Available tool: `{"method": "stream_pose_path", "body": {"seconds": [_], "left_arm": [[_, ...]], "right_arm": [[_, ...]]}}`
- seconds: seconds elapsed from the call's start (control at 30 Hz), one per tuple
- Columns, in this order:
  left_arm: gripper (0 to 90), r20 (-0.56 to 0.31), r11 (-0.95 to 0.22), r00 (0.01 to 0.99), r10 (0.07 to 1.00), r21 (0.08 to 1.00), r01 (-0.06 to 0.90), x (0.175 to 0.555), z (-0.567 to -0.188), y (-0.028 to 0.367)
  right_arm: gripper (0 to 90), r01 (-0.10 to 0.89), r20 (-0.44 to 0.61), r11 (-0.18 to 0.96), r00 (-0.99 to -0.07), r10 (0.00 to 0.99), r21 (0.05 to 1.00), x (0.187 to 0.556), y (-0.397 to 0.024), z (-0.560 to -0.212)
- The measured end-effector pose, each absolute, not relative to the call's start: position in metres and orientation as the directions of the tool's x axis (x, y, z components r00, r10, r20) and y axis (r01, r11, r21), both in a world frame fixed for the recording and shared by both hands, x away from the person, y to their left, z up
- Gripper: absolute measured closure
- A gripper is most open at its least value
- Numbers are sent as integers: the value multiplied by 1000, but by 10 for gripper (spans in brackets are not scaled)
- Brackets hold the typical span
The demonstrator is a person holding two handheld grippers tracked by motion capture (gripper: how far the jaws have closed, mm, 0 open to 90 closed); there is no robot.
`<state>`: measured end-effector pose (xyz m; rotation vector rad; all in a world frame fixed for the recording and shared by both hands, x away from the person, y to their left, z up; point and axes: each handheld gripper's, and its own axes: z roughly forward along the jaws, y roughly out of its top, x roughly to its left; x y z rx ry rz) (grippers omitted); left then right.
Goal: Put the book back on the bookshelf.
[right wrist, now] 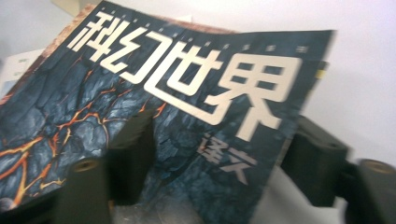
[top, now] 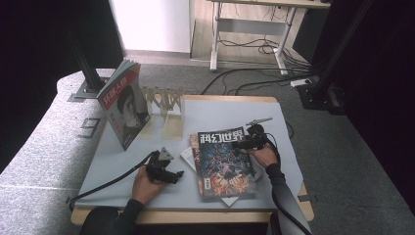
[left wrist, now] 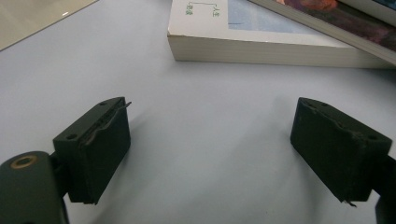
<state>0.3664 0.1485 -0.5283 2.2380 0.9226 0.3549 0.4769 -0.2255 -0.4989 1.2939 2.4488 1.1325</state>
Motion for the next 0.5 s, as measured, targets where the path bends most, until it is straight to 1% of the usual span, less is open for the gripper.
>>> {"method": "stream_pose_path", "body": {"seconds": [0.17, 0.23, 0.3, 0.4, 0.5], "left_arm": [[117, -8, -515, 711, 704, 683, 517, 366, -528, 148], [117, -9, -514, 710, 704, 684, 518, 366, -528, 148], [117, -9, -514, 710, 704, 684, 518, 366, -528, 148], [117, -4, -520, 713, 701, 680, 516, 367, -528, 149], [118, -5, -519, 712, 702, 681, 517, 366, -528, 149]], "right_arm": [[585, 600, 126, 365, -620, 775, 712, 472, -225, -490], [665, 587, 111, 370, -624, 774, 721, 470, -224, -487], [722, 574, 100, 376, -631, 769, 727, 469, -221, -485], [772, 566, 94, 380, -636, 766, 732, 468, -217, -482], [802, 563, 95, 376, -636, 766, 736, 466, -215, -477]]}}
